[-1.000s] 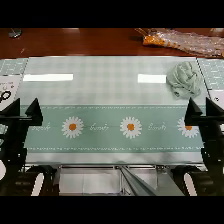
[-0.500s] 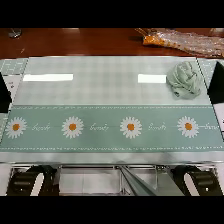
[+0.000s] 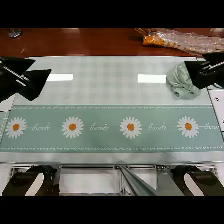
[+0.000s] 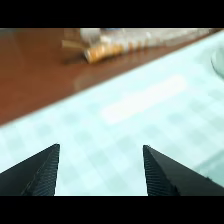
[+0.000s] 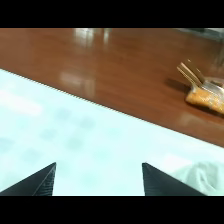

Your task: Fold the shirts.

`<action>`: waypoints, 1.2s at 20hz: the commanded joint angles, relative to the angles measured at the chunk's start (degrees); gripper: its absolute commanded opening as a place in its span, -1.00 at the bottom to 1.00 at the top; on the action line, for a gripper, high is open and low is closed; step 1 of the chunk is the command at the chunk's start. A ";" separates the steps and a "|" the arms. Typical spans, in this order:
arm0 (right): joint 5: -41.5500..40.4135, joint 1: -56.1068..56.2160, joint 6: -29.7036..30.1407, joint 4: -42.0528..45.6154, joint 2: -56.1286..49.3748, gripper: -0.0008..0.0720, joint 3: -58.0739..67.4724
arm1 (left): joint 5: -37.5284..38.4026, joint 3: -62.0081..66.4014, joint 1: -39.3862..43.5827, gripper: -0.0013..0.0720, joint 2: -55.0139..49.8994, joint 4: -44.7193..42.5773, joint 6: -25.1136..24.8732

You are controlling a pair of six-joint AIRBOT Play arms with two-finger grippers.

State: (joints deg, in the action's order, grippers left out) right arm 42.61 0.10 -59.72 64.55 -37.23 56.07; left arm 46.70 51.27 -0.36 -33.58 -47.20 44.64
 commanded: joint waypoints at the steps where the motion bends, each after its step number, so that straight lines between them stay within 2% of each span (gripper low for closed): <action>1: 10.29 0.00 -9.75 9.62 -1.01 0.65 3.26 | 5.22 2.47 0.04 0.67 -2.49 -3.58 8.17; 4: 27.10 0.00 -9.84 12.63 -1.79 0.66 3.19 | 6.49 1.77 0.02 0.66 -2.62 -4.04 8.17; 5: 30.49 0.00 -10.49 12.44 -1.77 0.66 3.19 | 6.49 1.44 0.00 0.66 -2.84 -4.07 8.24; 8: 36.79 0.00 -11.63 12.52 -1.77 0.66 3.19 | 6.34 1.09 0.00 0.67 -4.55 -7.26 13.49; 11: 31.71 0.00 -17.51 18.56 -1.77 0.66 3.19 | 5.81 1.14 -0.04 0.67 -6.21 -7.32 13.60; 17: 28.02 0.00 -22.51 18.34 -2.23 0.64 3.19 | 5.25 1.14 -0.04 0.67 -7.98 -7.34 13.55; 18: 26.23 0.00 -22.27 19.63 -2.93 0.59 3.19 | 4.48 1.14 -0.04 0.67 -8.31 -7.34 13.55; 20: 19.54 -0.13 -26.21 33.22 -7.39 0.56 3.39 | 1.66 1.14 -0.04 0.72 -8.81 -7.30 13.62; 21: 19.12 -1.18 -27.58 38.80 -11.30 0.63 4.09 | 0.63 1.14 -0.04 0.73 -8.90 -7.30 13.62; 22: 20.15 -3.23 -27.34 39.98 -16.17 0.69 5.35 | 0.22 1.16 -0.04 0.73 -8.90 -7.30 13.60; 24: 21.38 -8.70 -24.96 36.20 -27.19 0.70 9.44 | 0.26 1.14 -0.04 0.73 -8.90 -7.32 13.60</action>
State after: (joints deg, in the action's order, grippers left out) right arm 65.04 -3.81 -84.31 96.92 -53.17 62.02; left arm 48.34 52.42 -0.36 -42.28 -54.46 58.26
